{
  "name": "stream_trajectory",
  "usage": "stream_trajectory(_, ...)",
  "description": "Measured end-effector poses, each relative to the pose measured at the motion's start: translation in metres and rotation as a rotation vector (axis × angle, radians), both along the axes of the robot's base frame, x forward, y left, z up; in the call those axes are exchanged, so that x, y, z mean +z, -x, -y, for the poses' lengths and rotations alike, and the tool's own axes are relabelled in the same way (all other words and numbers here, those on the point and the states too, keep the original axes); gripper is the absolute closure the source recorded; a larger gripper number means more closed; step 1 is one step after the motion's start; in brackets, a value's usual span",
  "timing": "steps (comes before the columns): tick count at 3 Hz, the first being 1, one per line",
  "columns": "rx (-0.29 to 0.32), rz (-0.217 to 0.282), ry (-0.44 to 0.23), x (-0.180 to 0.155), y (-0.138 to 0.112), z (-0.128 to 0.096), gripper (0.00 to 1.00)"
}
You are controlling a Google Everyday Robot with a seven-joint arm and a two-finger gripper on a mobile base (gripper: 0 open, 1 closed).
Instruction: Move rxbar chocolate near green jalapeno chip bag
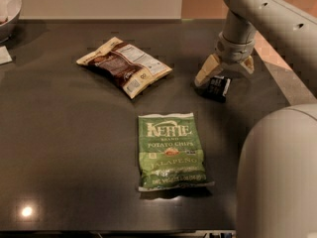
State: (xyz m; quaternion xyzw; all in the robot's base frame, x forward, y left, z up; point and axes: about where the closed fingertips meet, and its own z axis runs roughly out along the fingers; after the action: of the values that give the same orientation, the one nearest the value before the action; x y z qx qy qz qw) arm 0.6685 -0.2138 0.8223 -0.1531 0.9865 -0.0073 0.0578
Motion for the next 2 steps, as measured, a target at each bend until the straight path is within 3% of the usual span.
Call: stream_trajectory(2, -0.047, -0.029, 0.009, -0.0064, 0.0029, -0.0072, 0.41)
